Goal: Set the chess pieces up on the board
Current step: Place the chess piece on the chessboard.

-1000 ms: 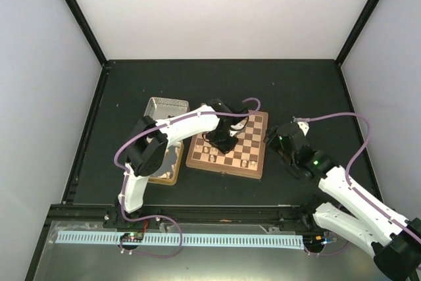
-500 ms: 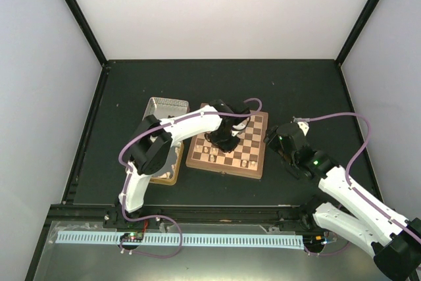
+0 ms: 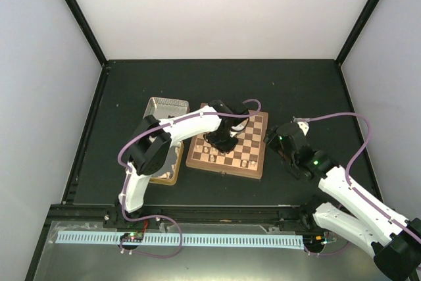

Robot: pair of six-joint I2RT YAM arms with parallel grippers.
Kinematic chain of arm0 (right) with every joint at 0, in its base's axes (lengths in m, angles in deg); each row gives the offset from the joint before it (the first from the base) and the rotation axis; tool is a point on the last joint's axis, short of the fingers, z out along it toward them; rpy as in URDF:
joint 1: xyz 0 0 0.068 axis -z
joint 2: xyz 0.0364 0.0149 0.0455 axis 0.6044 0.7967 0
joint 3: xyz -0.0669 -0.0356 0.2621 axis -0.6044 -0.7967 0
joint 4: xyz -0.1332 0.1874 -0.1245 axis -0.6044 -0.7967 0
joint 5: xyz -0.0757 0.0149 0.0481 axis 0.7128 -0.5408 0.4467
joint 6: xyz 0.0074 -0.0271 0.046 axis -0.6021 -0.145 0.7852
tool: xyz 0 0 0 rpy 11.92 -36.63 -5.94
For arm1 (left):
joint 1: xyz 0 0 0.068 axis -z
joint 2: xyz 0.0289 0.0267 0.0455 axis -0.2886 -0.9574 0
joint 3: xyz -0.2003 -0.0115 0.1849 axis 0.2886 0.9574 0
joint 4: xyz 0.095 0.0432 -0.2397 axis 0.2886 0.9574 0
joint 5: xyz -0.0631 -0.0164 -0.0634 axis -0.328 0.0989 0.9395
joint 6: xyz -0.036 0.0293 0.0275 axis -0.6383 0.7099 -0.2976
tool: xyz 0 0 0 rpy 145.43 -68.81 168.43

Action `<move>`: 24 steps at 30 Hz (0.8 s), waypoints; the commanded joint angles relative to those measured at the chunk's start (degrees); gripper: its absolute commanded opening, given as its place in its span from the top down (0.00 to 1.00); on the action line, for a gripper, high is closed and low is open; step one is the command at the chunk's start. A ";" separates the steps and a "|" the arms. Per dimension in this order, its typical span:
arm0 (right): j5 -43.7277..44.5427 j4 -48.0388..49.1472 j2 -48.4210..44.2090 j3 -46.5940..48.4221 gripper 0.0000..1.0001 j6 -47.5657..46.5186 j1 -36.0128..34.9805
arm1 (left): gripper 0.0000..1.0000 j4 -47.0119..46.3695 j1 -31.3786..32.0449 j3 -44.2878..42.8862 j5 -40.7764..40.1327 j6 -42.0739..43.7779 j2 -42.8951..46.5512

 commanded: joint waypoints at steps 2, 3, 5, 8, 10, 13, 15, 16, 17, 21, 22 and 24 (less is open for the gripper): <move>1.08 0.44 -0.09 -0.37 0.36 -0.64 0.22 | 0.93 1.75 0.13 0.92 -0.34 -0.42 1.72; 1.01 0.39 -0.09 -0.36 0.36 -0.58 0.23 | 0.92 1.62 0.11 1.07 -0.51 -0.39 1.95; 0.95 0.60 0.00 -0.39 0.36 -0.56 0.22 | 0.86 1.23 0.11 1.11 0.01 -0.15 2.01; 0.69 0.56 0.16 -0.31 0.36 -0.49 0.27 | 0.80 0.75 0.13 0.76 0.62 0.00 1.90; 0.60 0.57 0.22 -0.19 0.36 -0.56 0.22 | 0.77 0.72 0.10 0.17 0.75 -0.08 2.05; 0.57 0.46 0.06 -0.22 0.36 -0.60 0.28 | 0.75 0.36 0.15 -0.93 1.14 -0.33 3.22; 0.52 0.47 0.08 -0.18 0.36 -0.70 0.23 | 0.72 -0.15 0.10 -1.22 1.66 -0.49 4.94; 0.49 0.55 0.09 -0.17 0.36 -0.77 0.28 | 0.71 -0.57 0.06 -1.22 1.77 -0.69 5.89; 0.48 0.56 0.17 -0.13 0.36 -0.91 0.30 | 0.70 -0.86 -0.02 -1.16 1.80 -0.89 6.88; -0.14 0.65 0.65 0.20 0.36 -1.39 0.26 | 0.66 -3.65 -0.90 1.12 1.35 -2.31 12.25; -0.30 0.65 0.76 0.29 0.36 -1.55 0.24 | 0.65 -4.66 -1.26 2.18 1.11 -2.87 14.10; -0.55 0.81 1.03 0.23 0.36 -1.65 0.26 | 0.61 -6.91 -2.26 5.98 -0.49 -4.20 18.22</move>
